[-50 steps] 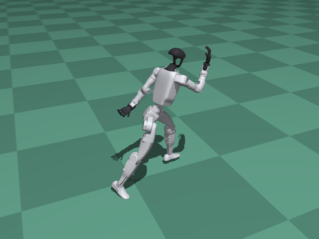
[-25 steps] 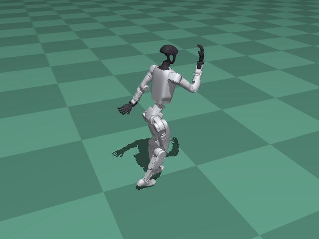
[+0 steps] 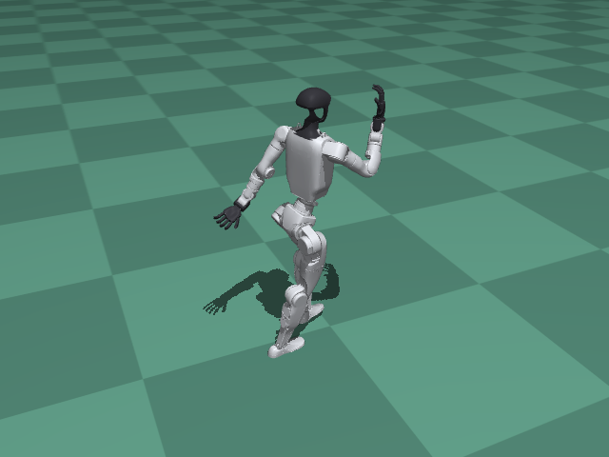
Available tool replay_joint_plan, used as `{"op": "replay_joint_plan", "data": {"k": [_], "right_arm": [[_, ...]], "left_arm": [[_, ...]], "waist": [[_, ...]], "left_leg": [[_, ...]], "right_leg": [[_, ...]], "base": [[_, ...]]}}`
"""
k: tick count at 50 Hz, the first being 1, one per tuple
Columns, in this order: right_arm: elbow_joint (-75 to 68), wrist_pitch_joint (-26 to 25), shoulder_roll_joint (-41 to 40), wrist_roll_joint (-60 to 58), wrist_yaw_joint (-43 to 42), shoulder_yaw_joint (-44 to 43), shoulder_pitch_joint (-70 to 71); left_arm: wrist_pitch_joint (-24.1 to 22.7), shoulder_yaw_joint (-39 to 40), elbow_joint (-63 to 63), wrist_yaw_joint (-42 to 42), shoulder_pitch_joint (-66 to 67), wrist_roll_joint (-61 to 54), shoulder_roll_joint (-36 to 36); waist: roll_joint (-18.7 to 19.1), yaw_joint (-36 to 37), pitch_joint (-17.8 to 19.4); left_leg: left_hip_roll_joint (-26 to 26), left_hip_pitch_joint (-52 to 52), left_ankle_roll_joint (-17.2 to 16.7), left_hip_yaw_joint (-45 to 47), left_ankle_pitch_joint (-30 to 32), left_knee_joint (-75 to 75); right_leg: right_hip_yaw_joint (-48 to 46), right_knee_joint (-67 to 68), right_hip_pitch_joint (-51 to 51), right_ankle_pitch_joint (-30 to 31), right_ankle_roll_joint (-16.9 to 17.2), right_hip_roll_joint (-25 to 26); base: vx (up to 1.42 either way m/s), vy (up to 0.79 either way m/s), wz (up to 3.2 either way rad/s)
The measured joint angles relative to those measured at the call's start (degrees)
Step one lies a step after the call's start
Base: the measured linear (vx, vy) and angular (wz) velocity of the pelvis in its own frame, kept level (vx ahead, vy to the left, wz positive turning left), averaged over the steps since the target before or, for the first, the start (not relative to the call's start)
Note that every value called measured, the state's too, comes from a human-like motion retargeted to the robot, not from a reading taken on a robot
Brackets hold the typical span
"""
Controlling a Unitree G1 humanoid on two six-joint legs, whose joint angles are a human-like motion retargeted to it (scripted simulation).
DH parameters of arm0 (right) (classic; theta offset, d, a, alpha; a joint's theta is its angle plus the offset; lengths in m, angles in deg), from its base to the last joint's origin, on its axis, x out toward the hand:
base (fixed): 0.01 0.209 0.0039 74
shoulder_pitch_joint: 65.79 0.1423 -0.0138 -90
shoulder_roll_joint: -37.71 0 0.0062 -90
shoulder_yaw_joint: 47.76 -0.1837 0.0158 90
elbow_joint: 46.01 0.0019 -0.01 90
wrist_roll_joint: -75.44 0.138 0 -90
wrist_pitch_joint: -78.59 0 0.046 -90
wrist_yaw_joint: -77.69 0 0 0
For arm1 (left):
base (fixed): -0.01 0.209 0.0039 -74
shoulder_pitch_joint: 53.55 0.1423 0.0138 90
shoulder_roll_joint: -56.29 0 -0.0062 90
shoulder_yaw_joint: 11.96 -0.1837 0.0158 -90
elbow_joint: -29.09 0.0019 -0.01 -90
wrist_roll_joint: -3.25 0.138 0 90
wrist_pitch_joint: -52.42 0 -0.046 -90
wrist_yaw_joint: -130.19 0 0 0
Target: Kungfu
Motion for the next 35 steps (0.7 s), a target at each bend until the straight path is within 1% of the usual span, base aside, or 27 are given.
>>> {"op": "replay_joint_plan", "data": {"k": [3, 6, 8, 10, 12, 13, 15, 17, 18, 19, 20, 21, 22, 23, 24, 25, 27, 28, 30, 32, 33, 35], "right_arm": [[0.24, 0.04, 0.78, 0.37, 0.02, -0.58, 0.65], [0.16, 0.2, 1.18, 0.77, -0.09, -0.96, 1.2], [-0.06, 0.27, 1.22, 0.89, -0.31, -0.91, 1.52], [-0.3, 0.2, 1.09, 0.94, -0.42, -0.85, 1.67], [-0.78, 0.22, 0.66, 0.72, -0.4, -0.75, 1.45], [-1.18, 0.21, 0.47, 0.72, -0.41, -0.67, 1.24], [-2.07, 0.04, -0.17, 1.2, -0.28, -0.63, 0.21], [-3.68, -0.04, -1.48, 1.46, 0.36, -0.28, -1.82], [-4.94, -0.16, -2.35, 1.3, 0.93, 0.12, -3.0], [-6.84, -0.34, -3.3, 0.75, 1.48, 0.63, -3.92], [-9.06, -0.55, -4.3, 0.0, 2.01, 1.2, -4.71], [-12.71, -1.1, -4.96, -0.76, 2.44, 1.35, -5.78], [-16.64, -1.92, -5.63, -1.52, 3.02, 1.35, -7.04], [-21.12, -3.25, -6.34, -2.25, 3.91, 1.07, -8.66], [-26.05, -4.95, -7.4, -3.28, 5.09, 0.64, -10.38], [-31.21, -6.81, -8.64, -4.45, 6.4, 0.15, -12.15], [-44.58, -11.4, -10.93, -8.54, 9.79, -1.77, -16.2], [-51.69, -14.0, -11.69, -10.86, 11.26, -2.91, -18.61], [-67.76, -19.03, -12.18, -15.83, 12.83, -6.02, -22.93], [-84.54, -24.43, -11.77, -19.54, 11.37, -8.44, -26.65], [-93.49, -27.85, -10.93, -21.26, 10.48, -9.79, -28.04], [-107.96, -35.91, -9.02, -25.66, 8.24, -12.33, -32.5]], "left_arm": [[0.21, 1.67, 0.14, -0.14, 1.49, 0.01, 0.57], [0.04, 3.76, 0.72, 0.16, 3.37, 0.61, 1.05], [0.25, 5.4, 1.25, 0.79, 4.85, 1.09, 1.19], [0.71, 7.61, 2.0, 1.57, 6.1, 1.85, 1.35], [1.43, 9.73, 2.88, 2.73, 6.81, 2.06, 1.83], [1.99, 10.53, 3.31, 3.57, 6.88, 1.83, 2.13], [3.37, 11.92, 4.43, 5.56, 6.43, 1.22, 3.09], [4.93, 12.63, 6.01, 7.74, 4.63, 0.31, 4.59], [5.5, 12.8, 6.81, 8.73, 3.1, -0.28, 5.38], [5.91, 12.71, 7.42, 9.66, 0.84, -1.0, 6.24], [6.23, 12.49, 7.93, 10.57, -1.79, -1.78, 7.14], [6.44, 11.4, 8.56, 11.91, -5.37, -2.7, 8.57], [6.68, 10.13, 9.24, 13.49, -9.23, -3.82, 9.96], [7.0, 8.52, 10.0, 15.55, -13.66, -5.33, 11.27], [7.3, 7.24, 10.49, 17.72, -18.56, -6.95, 12.24], [7.6, 6.13, 10.82, 19.95, -23.68, -8.63, 13.04], [7.22, 4.49, 9.78, 24.92, -34.3, -10.79, 13.07], [5.93, 3.58, 7.99, 26.78, -39.2, -11.58, 12.5], [2.2, 1.81, 1.98, 29.61, -48.09, -12.77, 9.92], [-2.72, -0.13, -6.68, 32.03, -55.57, -12.9, 5.56], [-5.57, -0.94, -11.03, 33.45, -59.43, -12.5, 2.86], [-11.26, -1.9, -18.57, 36.05, -68.4, -12.75, -1.57]], "waist": [[-1.24, 2.76, 2.7], [-2.91, 4.26, 3.83], [-4.47, 4.36, 3.83], [-5.81, 3.68, 3.07], [-7.0, 3.21, 2.19], [-7.67, 3.06, 2.01], [-8.65, 2.94, 1.3], [-8.88, 1.49, -2.0], [-8.35, -0.47, -4.46], [-7.87, -1.04, -5.4], [-7.41, -0.9, -5.58], [-5.64, -1.07, -5.71], [-3.93, -1.22, -5.84], [-2.35, -1.35, -6.0], [-1.29, -1.49, -6.06], [-0.48, -1.63, -6.06], [-0.6, -1.93, -6.06], [0.5, -2.77, -6.06], [2.52, -4.78, -6.06], [3.92, -5.7, -6.04], [4.47, -6.17, -6.01], [5.97, -7.67, -4.54]], "left_leg": [[0.67, -2.19, 3.03, -1.83, 3.25, -8.51], [1.39, -4.58, 6.18, -0.52, 2.49, -15.04], [1.43, -5.71, 8.52, 2.59, 1.24, -18.23], [1.47, -6.64, 10.65, 5.7, 0.08, -19.06], [1.91, -6.64, 12.67, 8.0, 0.78, -16.52], [2.08, -5.97, 13.77, 9.44, 1.75, -14.87], [2.91, -3.84, 13.95, 13.98, 7.29, -14.16], [4.44, -4.81, 11.71, 14.63, 9.57, -10.49], [5.07, -7.01, 11.65, 13.42, 8.05, -6.57], [6.17, -8.13, 11.51, 11.37, 7.03, -3.97], [7.51, -8.72, 11.33, 8.9, 6.26, -2.02], [9.34, -7.49, 11.07, 8.25, 4.5, -0.75], [10.86, -6.16, 10.82, 7.55, 2.73, 0.29], [11.75, -4.63, 10.58, 6.77, 0.95, 0.84], [12.52, -3.51, 10.14, 6.06, -0.44, 1.44], [13.24, -2.59, 9.59, 5.38, -1.65, 2.08], [12.46, 0.59, 8.89, 5.71, -2.42, 0.85], [11.89, 2.72, 8.22, 4.24, -2.69, -0.28], [10.19, 6.79, 7.32, 0.97, -3.15, -2.64], [7.66, 11.65, 7.7, -0.67, -3.81, -5.77], [5.64, 14.59, 8.3, -1.21, -4.02, -8.1], [0.75, 21.55, 10.07, -1.99, -4.69, -12.88]], "right_leg": [[1.46, -0.97, 4.16, -1.31, 0.36, 0.57], [1.88, -1.42, 6.92, -2.41, 1.66, -0.13], [1.68, -1.5, 8.13, -2.57, 3.07, -1.48], [0.84, -1.4, 8.92, -1.77, 5.16, -2.72], [0.45, -0.88, 9.73, 0.87, 7.86, -3.8], [0.27, -0.53, 10.44, 2.73, 9.36, -4.54], [-0.37, 0.42, 12.06, 7.54, 12.43, -5.6], [-2.0, 2.33, 11.6, 15.15, 15.27, -6.15], [-3.8, 3.8, 10.38, 20.04, 16.66, -6.22], [-4.5, 5.55, 9.61, 25.47, 17.54, -5.79], [-4.65, 7.45, 9.07, 31.17, 18.16, -5.11], [-6.76, 9.86, 8.47, 35.74, 18.16, -3.21], [-9.06, 12.55, 7.7, 39.48, 18.16, -1.56], [-11.74, 15.82, 6.55, 41.57, 18.16, -0.39], [-13.78, 19.33, 4.93, 39.78, 18.16, -0.06], [-15.51, 22.96, 3.08, 36.04, 18.16, -0.15], [-14.92, 28.64, -1.75, 28.95, 18.16, -0.22], [-14.45, 29.73, -3.72, 25.56, 18.16, 1.83], [-13.03, 30.63, -7.77, 19.41, 18.16, 4.69], [-10.1, 28.98, -11.04, 16.03, 18.16, 4.54], [-8.42, 28.01, -12.73, 14.61, 18.16, 3.36], [-4.63, 26.76, -15.73, 11.73, 18.16, -0.49]], "base": [[0.54, -0.21, -0.48], [0.75, -0.2, -0.31], [0.76, -0.18, -0.09], [0.85, -0.17, 0.01], [0.98, -0.16, -0.16], [0.85, -0.15, -0.32], [0.83, -0.14, -0.44], [0.99, -0.12, -0.04], [1.31, -0.15, 0.18], [1.25, -0.21, -0.17], [0.89, -0.25, -0.48], [0.79, -0.24, -0.38], [0.86, -0.2, -0.06], [0.96, -0.18, -0.09], [1.03, -0.17, -0.16], [0.92, -0.15, -0.17], [0.84, -0.14, 0.23], [0.93, -0.17, 0.93], [0.93, -0.15, 1.28], [0.81, 0.09, 1.09], [0.87, 0.26, 1.08], [0.74, 0.36, 1.07]]}}
